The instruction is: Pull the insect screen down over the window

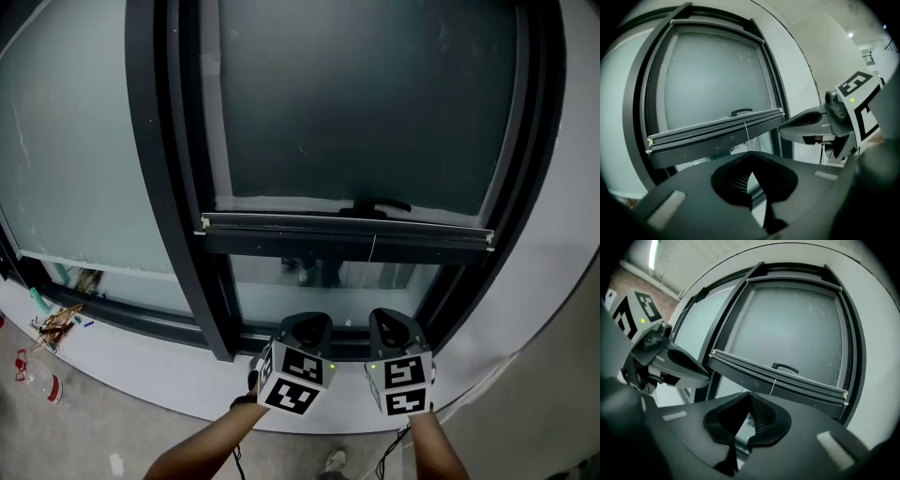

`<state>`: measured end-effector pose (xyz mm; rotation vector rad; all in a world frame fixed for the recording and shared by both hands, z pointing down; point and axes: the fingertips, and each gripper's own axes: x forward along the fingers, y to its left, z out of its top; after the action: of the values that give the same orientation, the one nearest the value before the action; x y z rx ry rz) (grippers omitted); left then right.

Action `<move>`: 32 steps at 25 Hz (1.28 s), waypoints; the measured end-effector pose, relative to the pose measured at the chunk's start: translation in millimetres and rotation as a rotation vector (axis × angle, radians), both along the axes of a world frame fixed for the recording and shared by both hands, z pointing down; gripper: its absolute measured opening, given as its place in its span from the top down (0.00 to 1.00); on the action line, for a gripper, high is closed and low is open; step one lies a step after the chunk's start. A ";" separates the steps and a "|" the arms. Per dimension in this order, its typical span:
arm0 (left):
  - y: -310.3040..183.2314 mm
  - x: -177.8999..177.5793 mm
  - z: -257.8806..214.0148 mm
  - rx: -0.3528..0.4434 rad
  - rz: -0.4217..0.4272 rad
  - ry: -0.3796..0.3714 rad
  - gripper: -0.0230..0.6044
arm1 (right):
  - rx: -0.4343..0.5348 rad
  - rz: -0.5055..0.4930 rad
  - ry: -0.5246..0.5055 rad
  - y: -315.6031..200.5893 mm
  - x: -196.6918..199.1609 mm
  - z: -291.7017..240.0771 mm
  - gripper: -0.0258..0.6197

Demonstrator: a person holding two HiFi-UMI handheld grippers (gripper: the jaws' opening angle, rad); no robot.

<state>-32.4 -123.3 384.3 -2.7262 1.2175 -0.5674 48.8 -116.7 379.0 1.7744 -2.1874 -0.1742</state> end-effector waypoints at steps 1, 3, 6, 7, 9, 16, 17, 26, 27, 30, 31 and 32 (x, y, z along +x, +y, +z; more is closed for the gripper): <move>8.5 0.0 -1.1 -0.011 0.003 0.030 0.93 | -0.008 0.000 -0.041 8.5 -5.6 0.8 0.95; 24.7 0.3 -4.5 -0.032 0.010 0.096 0.93 | -0.022 0.003 -0.111 24.6 -15.6 1.1 0.95; 45.6 -2.1 -9.3 -0.057 0.006 0.181 0.93 | -0.040 0.007 -0.206 47.8 -26.0 1.1 0.95; 51.3 -4.0 -10.0 -0.065 -0.002 0.201 0.93 | -0.046 0.006 -0.241 55.3 -29.0 1.2 0.95; 62.5 -6.6 -10.8 -0.084 -0.012 0.233 0.93 | -0.054 0.007 -0.304 69.3 -33.1 0.1 0.95; 101.2 -6.7 -6.1 -0.147 -0.006 0.252 0.93 | -0.079 0.005 -0.358 104.5 -45.0 -4.1 0.95; 106.0 -6.7 -5.5 -0.153 -0.006 0.254 0.93 | -0.082 0.003 -0.355 108.6 -46.8 -3.9 0.95; 125.4 -15.2 -12.5 -0.143 -0.026 0.258 0.93 | -0.101 -0.011 -0.350 127.9 -58.1 -4.5 0.95; 125.5 -15.4 -12.2 -0.146 -0.028 0.258 0.93 | -0.105 -0.011 -0.350 128.2 -57.8 -3.7 0.95; 127.3 -16.9 -15.8 -0.154 -0.029 0.257 0.93 | -0.117 -0.008 -0.353 130.7 -58.9 -5.2 0.95; 128.4 -17.1 -17.4 -0.157 -0.029 0.256 0.93 | -0.121 -0.008 -0.355 132.0 -59.4 -6.4 0.95; 129.6 -16.9 -18.6 -0.161 -0.028 0.255 0.93 | -0.124 -0.006 -0.356 133.5 -59.6 -7.5 0.95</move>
<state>-49.3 6.4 365.7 -2.9958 1.3180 -0.3411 -10.8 16.7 371.4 1.8427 -2.3795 0.2922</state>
